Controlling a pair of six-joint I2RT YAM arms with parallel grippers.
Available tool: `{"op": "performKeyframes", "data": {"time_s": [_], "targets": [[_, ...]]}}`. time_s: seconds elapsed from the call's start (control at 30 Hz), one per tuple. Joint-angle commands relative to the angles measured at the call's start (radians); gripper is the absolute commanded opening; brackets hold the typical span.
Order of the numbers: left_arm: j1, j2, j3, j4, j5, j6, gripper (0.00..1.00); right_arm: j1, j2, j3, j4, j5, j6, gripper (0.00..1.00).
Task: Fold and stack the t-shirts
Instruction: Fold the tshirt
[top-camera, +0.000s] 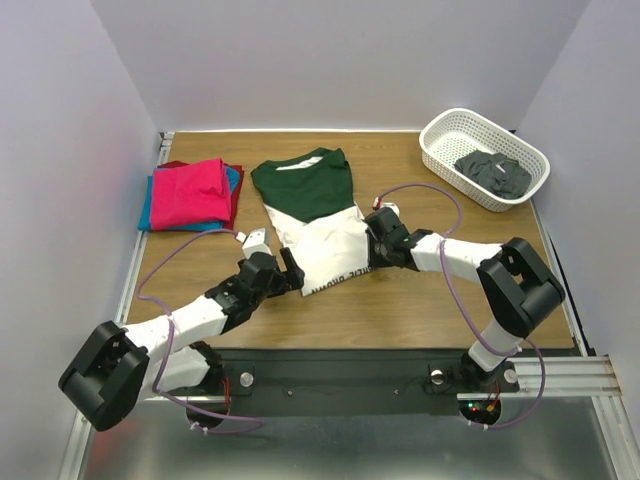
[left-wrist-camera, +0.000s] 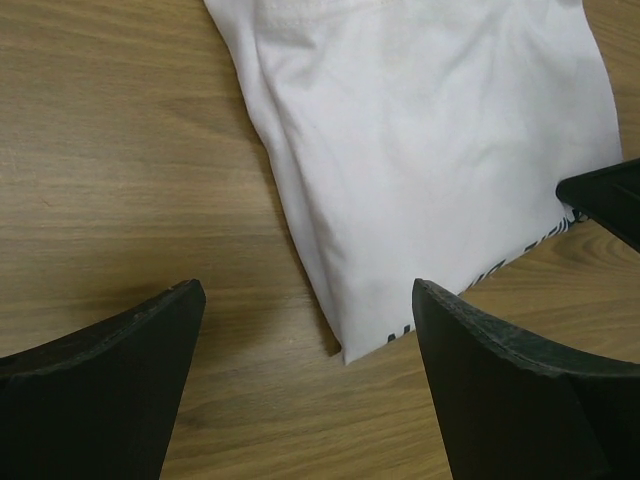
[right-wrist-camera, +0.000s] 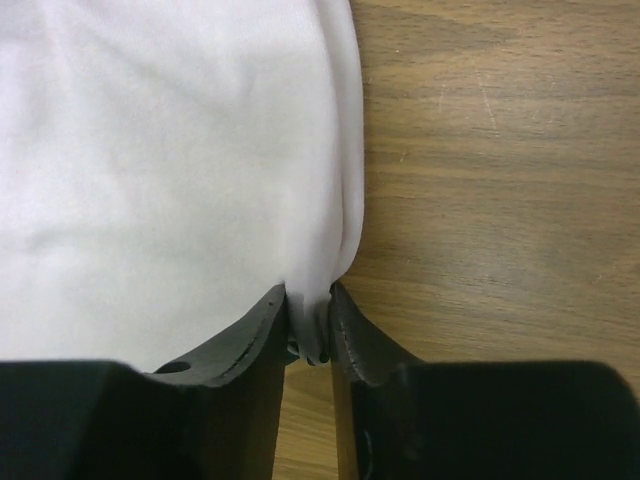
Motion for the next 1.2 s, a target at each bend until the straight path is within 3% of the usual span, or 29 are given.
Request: {"op": "performKeyframes", "data": {"time_s": [0.0, 0.37, 0.6, 0.87, 1.0, 1.03, 1.17], "targets": [[0.002, 0.008, -0.041, 0.046, 0.059, -0.029, 0.94, 0.004, -0.023, -0.039, -0.024, -0.022, 0.011, 0.25], [-0.076, 0.191, -0.004, 0.093, 0.065, -0.052, 0.79, 0.004, -0.081, -0.065, -0.024, -0.071, 0.014, 0.19], [-0.110, 0.197, -0.039, 0.063, 0.048, -0.098, 0.58, 0.006, -0.110, -0.077, -0.024, -0.075, 0.012, 0.19], [-0.196, 0.205, -0.050, 0.024, 0.017, -0.152, 0.56, 0.005, -0.109, -0.075, -0.022, -0.079, 0.014, 0.19], [-0.196, 0.223, -0.049, 0.009, -0.003, -0.157, 0.39, 0.005, -0.121, -0.082, -0.024, -0.079, 0.014, 0.19], [-0.198, 0.225, -0.049, 0.004, -0.003, -0.158, 0.27, 0.006, -0.132, -0.088, -0.024, -0.081, 0.012, 0.17], [-0.198, 0.232, -0.038, -0.005, -0.010, -0.155, 0.06, 0.005, -0.172, -0.105, -0.024, -0.090, 0.011, 0.08]]}}
